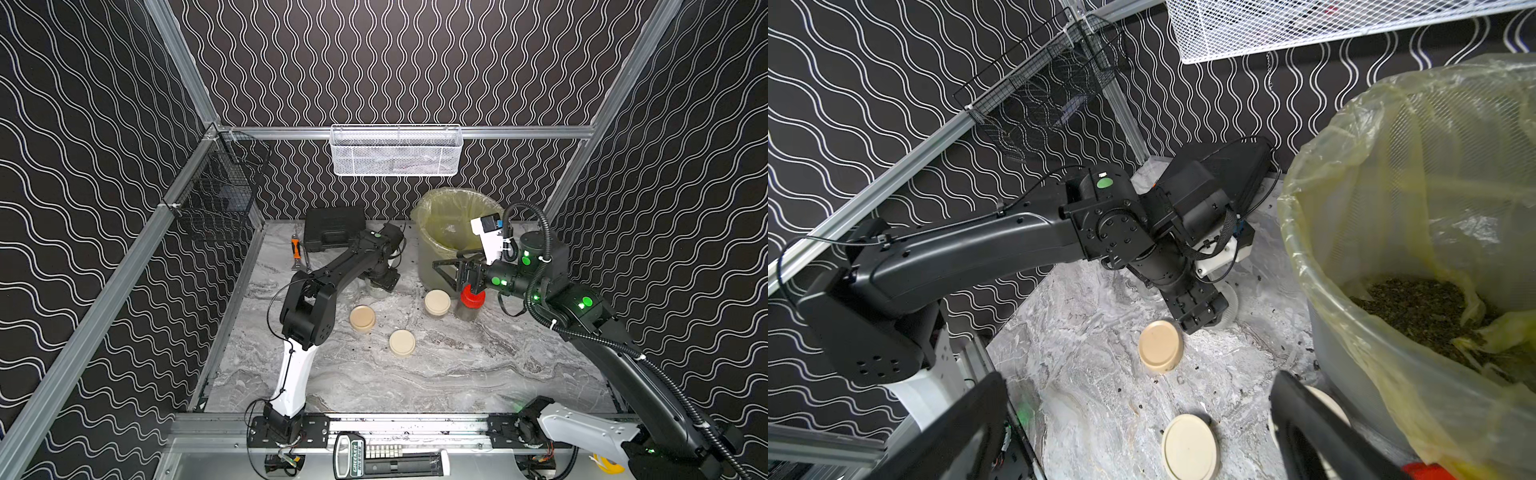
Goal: Empty moldy tea leaves from jars
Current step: Place the jar at the center of the board.
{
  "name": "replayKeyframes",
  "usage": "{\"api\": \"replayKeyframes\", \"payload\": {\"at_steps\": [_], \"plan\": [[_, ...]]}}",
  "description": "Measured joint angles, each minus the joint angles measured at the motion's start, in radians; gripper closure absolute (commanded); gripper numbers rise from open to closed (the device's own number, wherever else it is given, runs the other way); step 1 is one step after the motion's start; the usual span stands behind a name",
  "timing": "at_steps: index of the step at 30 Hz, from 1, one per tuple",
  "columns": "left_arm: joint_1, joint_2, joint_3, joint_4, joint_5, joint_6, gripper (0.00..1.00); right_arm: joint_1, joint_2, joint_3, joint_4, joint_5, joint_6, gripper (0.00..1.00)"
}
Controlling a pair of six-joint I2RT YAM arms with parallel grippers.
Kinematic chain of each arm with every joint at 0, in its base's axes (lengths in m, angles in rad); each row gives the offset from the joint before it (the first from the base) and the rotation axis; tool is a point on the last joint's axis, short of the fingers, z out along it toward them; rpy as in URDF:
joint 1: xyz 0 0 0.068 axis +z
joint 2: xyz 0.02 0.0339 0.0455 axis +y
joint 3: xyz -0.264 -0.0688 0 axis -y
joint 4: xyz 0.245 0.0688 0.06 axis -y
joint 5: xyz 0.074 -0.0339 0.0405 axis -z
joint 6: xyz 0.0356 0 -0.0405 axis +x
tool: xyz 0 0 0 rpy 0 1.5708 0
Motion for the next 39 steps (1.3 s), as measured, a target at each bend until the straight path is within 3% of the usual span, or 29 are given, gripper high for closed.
{"api": "replayKeyframes", "payload": {"at_steps": [10, 12, 15, 23, 33, 39], "plan": [[0.0, 0.001, 0.004, 0.004, -0.002, 0.025, 0.17, 0.0, -0.001, -0.003, 0.0, 0.0, 0.001, 0.01], [0.0, 0.002, 0.008, 0.001, 0.0, 0.038, 0.07, 0.0, -0.003, -0.004, 0.0, 0.0, 0.007, 0.01], [0.0, -0.001, 0.018, -0.002, 0.001, 0.044, 0.02, 0.001, -0.008, -0.005, 0.0, 0.0, 0.008, 0.01], [0.0, -0.076, 0.024, 0.0, 0.008, 0.066, 0.01, 0.001, -0.013, -0.011, 0.001, 0.005, 0.011, 0.01], [-0.009, -0.516, -0.218, 0.169, 0.034, 0.014, 0.03, 0.001, -0.131, -0.125, 0.06, 0.176, 0.043, 0.01], [-0.108, -0.876, -0.532, 0.42, 0.056, -0.086, 0.06, 0.0, -0.243, -0.252, 0.113, 0.334, 0.097, 0.01]]}}
